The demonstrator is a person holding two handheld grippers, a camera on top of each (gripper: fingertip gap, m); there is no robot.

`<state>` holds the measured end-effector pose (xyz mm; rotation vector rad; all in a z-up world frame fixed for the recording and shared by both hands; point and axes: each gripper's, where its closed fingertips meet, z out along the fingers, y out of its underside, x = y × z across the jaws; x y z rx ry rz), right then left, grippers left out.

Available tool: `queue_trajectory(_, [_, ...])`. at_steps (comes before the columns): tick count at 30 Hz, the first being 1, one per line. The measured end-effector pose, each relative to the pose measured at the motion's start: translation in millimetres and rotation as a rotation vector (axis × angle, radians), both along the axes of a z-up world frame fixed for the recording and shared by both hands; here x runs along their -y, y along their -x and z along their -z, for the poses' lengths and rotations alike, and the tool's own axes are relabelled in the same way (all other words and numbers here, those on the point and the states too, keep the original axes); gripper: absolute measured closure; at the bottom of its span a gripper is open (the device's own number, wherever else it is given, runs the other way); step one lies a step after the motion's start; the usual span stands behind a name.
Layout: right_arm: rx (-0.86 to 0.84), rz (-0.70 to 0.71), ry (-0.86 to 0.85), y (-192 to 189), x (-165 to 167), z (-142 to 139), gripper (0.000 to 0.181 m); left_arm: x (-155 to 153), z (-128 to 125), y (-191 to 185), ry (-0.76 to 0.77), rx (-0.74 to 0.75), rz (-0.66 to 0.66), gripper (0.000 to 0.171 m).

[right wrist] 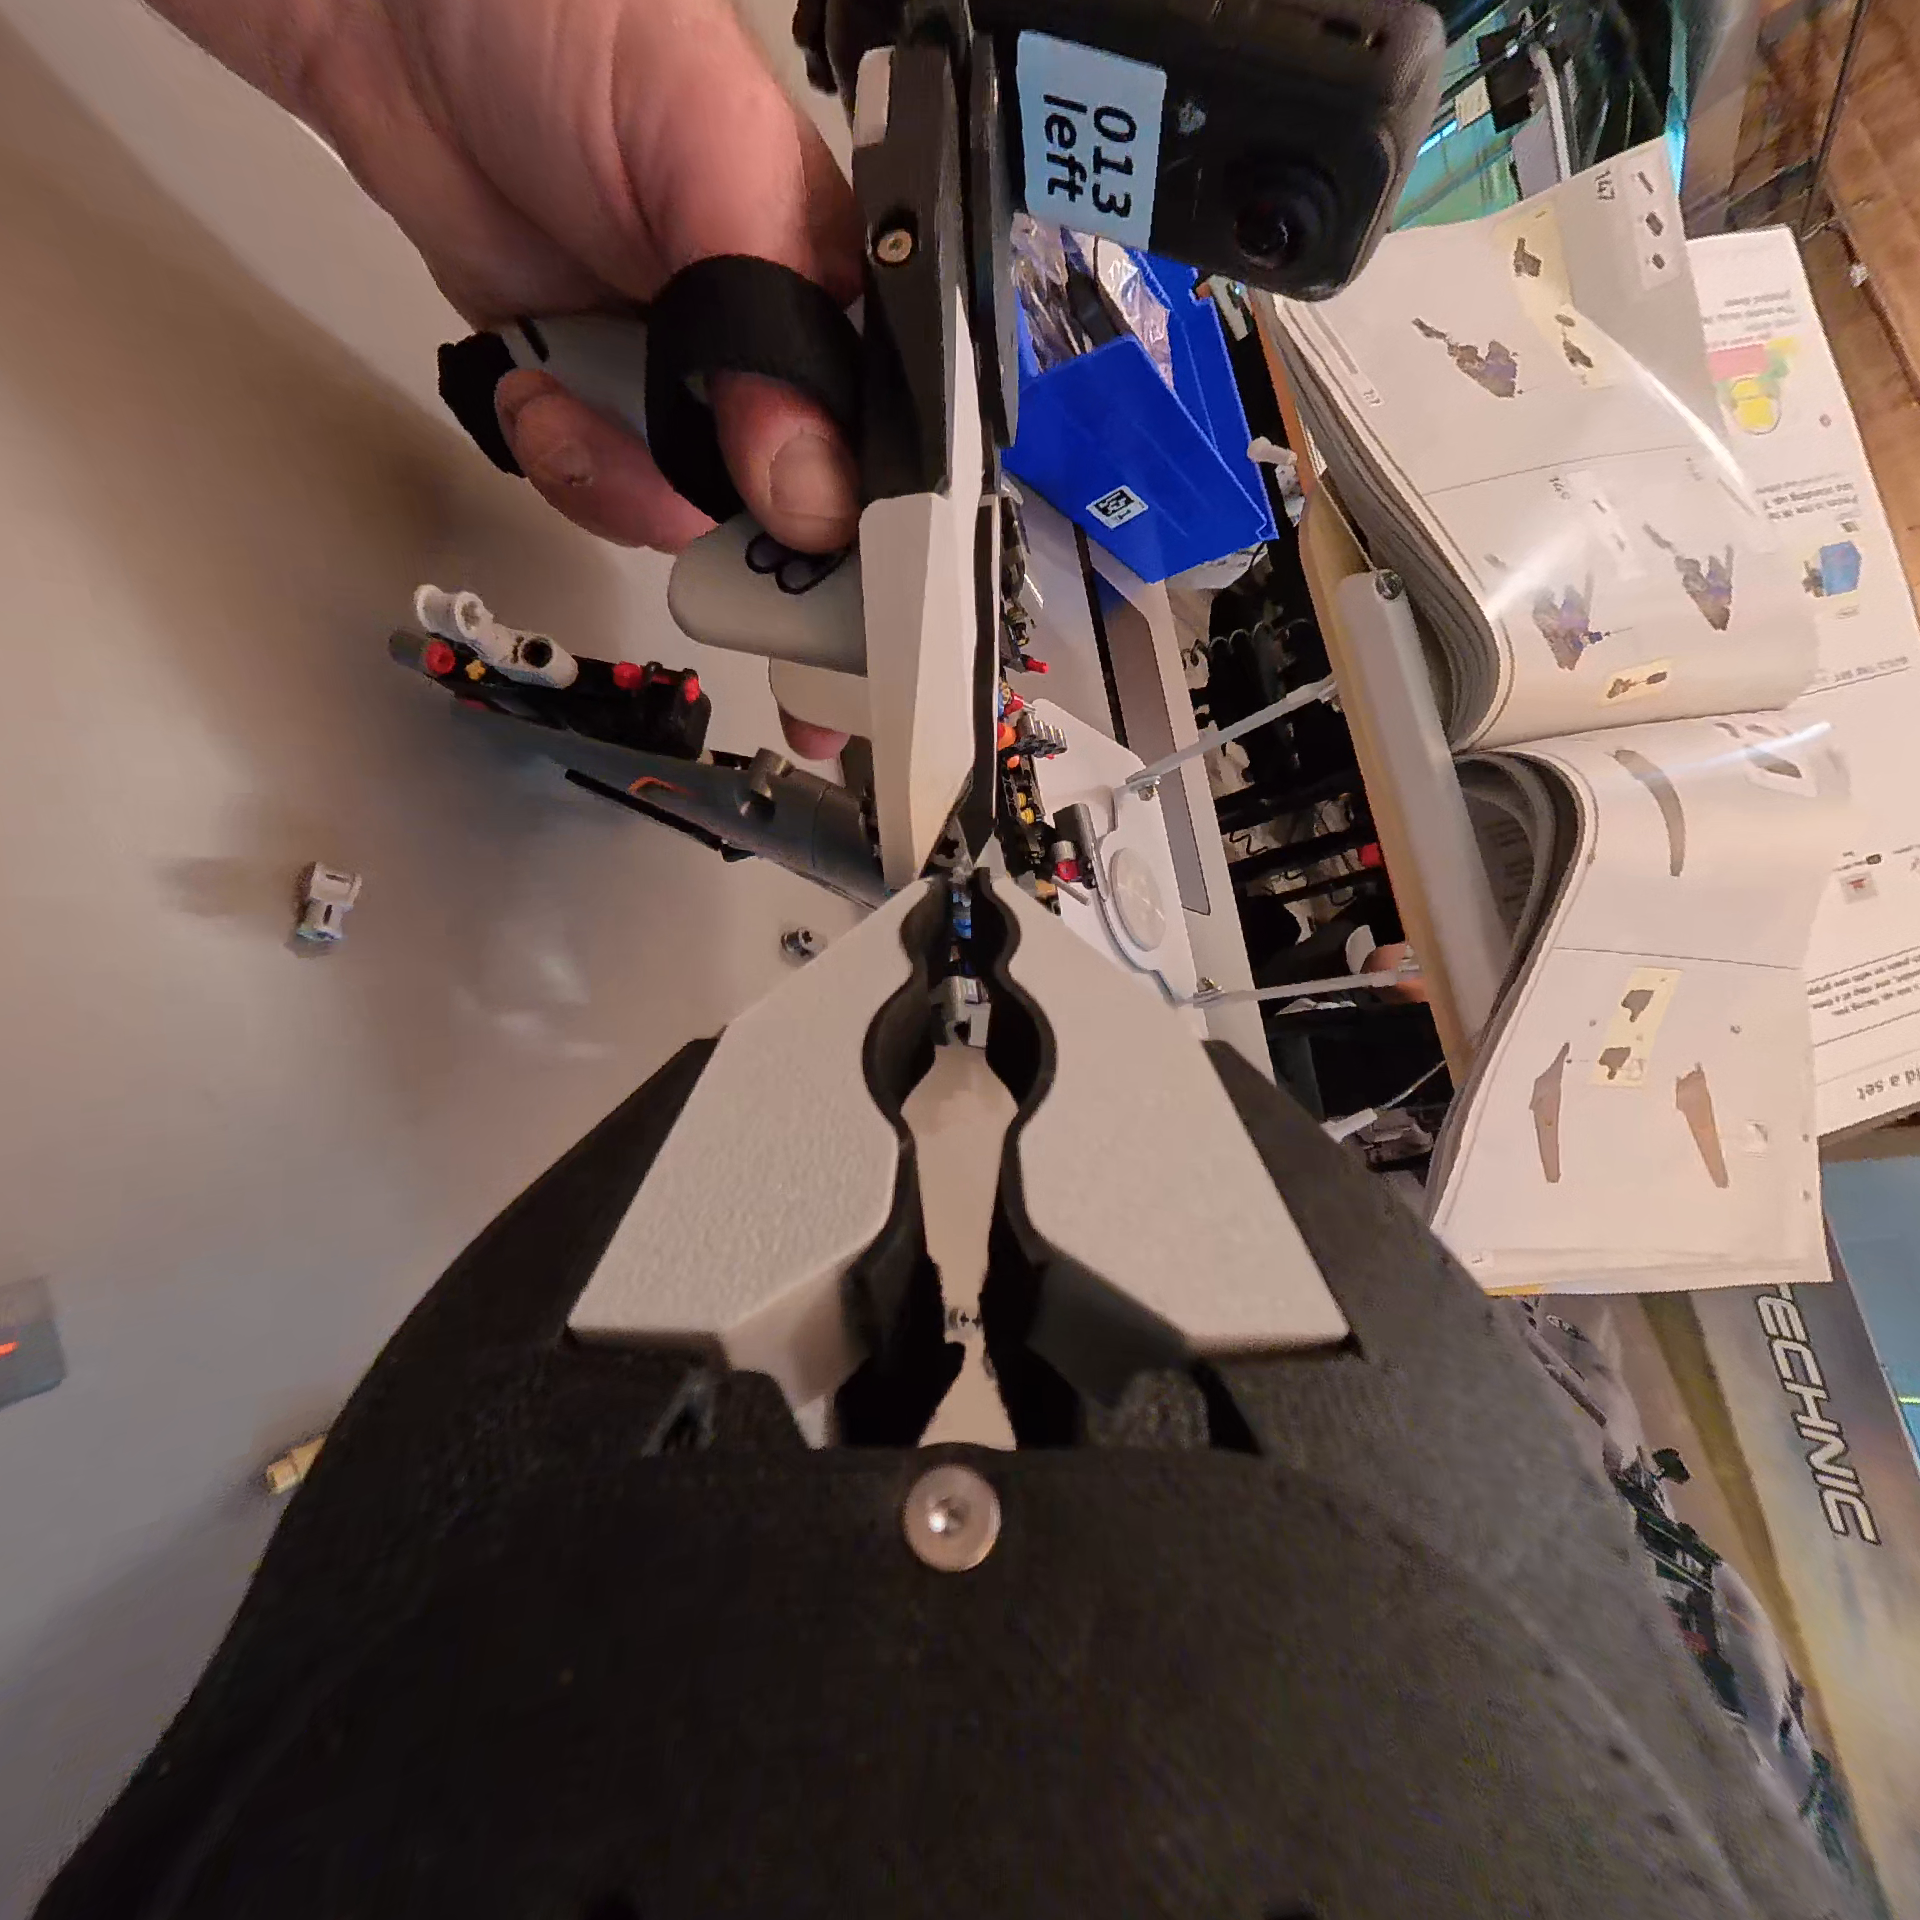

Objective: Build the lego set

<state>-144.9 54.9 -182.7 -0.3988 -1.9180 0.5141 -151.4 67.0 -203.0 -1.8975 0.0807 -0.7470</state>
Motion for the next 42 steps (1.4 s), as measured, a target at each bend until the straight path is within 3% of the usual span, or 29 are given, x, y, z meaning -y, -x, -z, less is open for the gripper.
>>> queue_trajectory(16, [0.038,0.076,0.009,-1.8,-4.5,1.3,0.180,-4.5,3.3,-1.2,-0.014,0.015,-0.030,0.115])
queue_trajectory(21, [0.049,0.095,0.057,-3.5,-6.5,4.2,0.181,-6.4,6.3,-2.8,-0.013,0.022,-0.037,0.115])
queue_trajectory(25, [0.038,0.150,0.214,-3.3,-8.9,-0.4,0.181,-7.8,0.8,-1.3,-0.037,-0.016,-0.065,0.115])
queue_trajectory(32, [-0.009,0.224,0.623,-2.7,-19.9,-15.9,0.181,-14.9,-20.0,8.6,-0.126,-0.286,-0.248,0.115])
queue_trajectory(34, [-0.049,0.237,0.697,-4.5,-24.2,-23.5,0.181,-12.7,-27.8,32.0,-0.146,-0.409,-0.398,0.114])
queue_trajectory(36, [-0.085,0.247,0.690,-4.7,-25.9,-25.9,0.181,-9.4,-40.7,29.2,-0.191,-0.412,-0.402,0.114])
queue_trajectory(39, [-0.051,0.232,0.788,-3.0,-28.2,-27.2,0.177,-9.1,-43.3,25.5,-0.193,-0.561,-0.426,0.114])
queue_trajectory(42, [0.032,0.171,1.015,-2.5,-24.1,-33.6,0.165,-9.6,-44.1,29.7,-0.215,-0.710,-0.477,0.114])
